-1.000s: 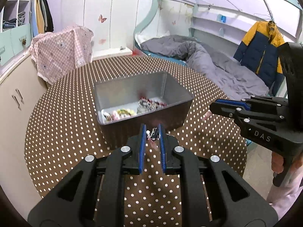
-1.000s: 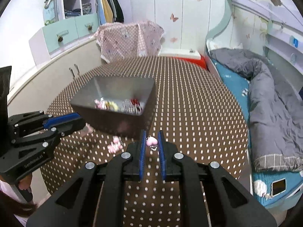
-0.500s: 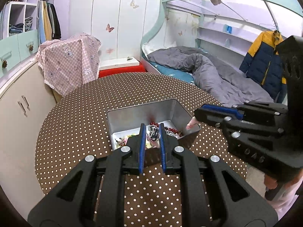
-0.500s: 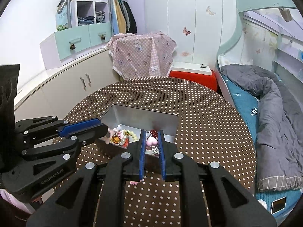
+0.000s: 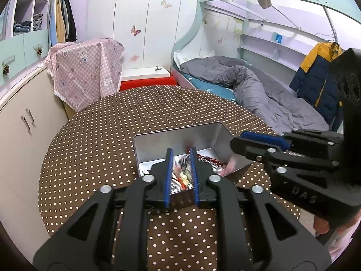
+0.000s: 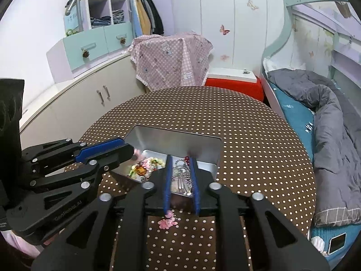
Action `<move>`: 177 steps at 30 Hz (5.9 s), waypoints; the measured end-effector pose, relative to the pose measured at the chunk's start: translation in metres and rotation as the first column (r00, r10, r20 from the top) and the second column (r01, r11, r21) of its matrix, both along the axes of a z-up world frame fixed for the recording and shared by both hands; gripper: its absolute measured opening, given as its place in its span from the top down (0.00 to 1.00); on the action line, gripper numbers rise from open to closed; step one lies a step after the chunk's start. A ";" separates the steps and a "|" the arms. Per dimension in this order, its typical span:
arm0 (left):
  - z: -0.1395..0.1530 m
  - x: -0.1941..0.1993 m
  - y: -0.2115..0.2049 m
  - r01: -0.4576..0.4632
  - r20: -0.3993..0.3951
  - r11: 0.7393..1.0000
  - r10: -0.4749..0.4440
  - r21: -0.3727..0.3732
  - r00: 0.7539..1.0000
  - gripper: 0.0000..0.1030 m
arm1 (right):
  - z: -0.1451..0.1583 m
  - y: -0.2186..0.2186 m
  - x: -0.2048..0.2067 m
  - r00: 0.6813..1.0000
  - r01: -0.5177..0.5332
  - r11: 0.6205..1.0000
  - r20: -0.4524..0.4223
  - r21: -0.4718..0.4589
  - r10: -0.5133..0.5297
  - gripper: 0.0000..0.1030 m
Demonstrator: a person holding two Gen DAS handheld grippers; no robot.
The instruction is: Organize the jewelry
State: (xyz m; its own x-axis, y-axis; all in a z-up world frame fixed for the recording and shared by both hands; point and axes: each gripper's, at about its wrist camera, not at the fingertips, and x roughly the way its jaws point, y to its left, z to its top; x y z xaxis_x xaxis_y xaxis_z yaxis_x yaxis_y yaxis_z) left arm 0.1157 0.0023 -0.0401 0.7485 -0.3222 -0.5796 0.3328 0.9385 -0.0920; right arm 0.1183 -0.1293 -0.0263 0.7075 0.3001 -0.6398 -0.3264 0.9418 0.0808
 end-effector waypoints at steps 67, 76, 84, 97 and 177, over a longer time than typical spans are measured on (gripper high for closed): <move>-0.039 0.047 0.029 -0.119 -0.240 0.993 0.115 -0.002 0.964 0.84 | -0.070 0.007 -0.029 0.983 0.011 0.998 -0.183 -0.055 -0.021 0.76; -0.039 0.048 0.029 -0.119 -0.241 0.993 0.116 -0.001 0.964 0.84 | -0.030 -0.010 -0.041 0.996 -0.013 1.000 -0.088 0.010 0.013 0.76; -0.040 0.048 0.030 -0.121 -0.243 0.993 0.117 -0.001 0.963 0.84 | 0.005 -0.013 -0.032 1.000 -0.002 1.000 0.017 0.011 0.002 0.76; -0.040 0.047 0.030 -0.122 -0.244 0.993 0.118 0.000 0.963 0.84 | -0.004 -0.008 0.012 0.999 0.010 0.999 -0.049 0.039 -0.008 0.75; 0.115 -0.096 -0.002 -0.263 0.247 0.965 0.252 0.014 0.936 0.12 | 0.081 -0.036 -0.102 0.914 0.147 0.989 0.376 0.035 -0.149 0.08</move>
